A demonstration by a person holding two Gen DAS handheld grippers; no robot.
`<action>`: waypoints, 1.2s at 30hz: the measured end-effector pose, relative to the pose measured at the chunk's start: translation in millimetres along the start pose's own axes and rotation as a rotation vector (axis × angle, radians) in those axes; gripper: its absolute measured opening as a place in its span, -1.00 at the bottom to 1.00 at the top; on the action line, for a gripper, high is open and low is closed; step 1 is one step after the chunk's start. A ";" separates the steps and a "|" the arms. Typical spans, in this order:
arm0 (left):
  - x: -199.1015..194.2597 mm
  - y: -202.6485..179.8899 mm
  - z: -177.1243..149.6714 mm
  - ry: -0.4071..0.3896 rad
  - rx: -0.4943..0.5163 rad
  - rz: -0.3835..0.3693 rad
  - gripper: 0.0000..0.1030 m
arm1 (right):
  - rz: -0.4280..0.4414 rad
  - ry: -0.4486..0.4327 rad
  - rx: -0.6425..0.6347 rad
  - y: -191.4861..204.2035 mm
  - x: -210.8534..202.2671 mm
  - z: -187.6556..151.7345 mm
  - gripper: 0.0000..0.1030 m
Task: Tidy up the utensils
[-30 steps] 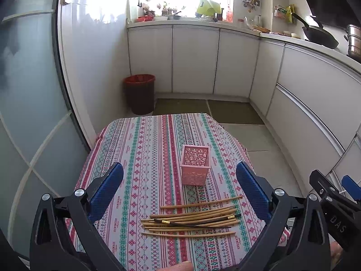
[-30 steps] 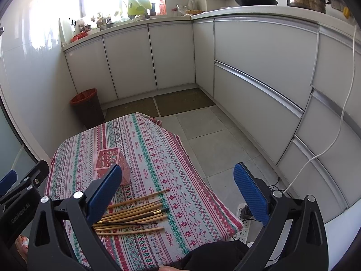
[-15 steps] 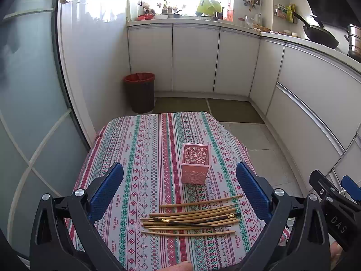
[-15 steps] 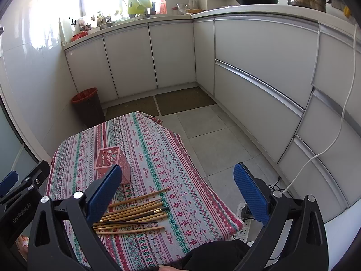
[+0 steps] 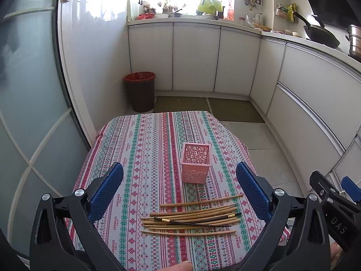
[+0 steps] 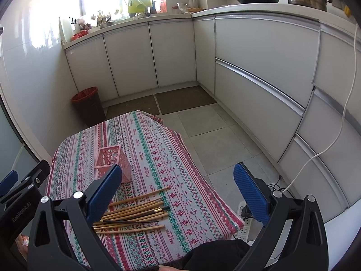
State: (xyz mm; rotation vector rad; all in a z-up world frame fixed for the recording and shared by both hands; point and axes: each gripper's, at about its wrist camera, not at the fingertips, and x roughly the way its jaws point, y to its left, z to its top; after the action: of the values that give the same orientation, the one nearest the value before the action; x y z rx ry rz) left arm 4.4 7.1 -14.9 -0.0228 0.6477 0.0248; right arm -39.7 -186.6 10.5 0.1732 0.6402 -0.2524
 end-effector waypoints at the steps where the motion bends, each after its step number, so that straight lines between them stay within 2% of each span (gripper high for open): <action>1: 0.1 0.1 0.0 0.000 0.001 0.001 0.86 | 0.000 0.000 0.000 0.3 0.0 -0.4 0.87; 29: 9.3 -1.4 -3.1 0.028 0.005 0.007 0.86 | -0.002 0.021 -0.001 0.9 5.5 -1.1 0.87; 33: 25.5 -4.0 -4.3 0.077 0.019 0.003 0.86 | 0.006 0.052 0.006 -1.3 14.6 -1.6 0.87; 36: 56.5 -10.1 -7.3 0.178 0.058 -0.040 0.86 | 0.024 0.101 0.040 -8.3 30.1 -4.1 0.87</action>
State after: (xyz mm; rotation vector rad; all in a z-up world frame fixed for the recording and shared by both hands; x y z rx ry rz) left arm 45.3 -2.3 -54.7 0.0187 0.8259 -0.0350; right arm -21.1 -198.9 -11.8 0.2332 0.7334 -0.2341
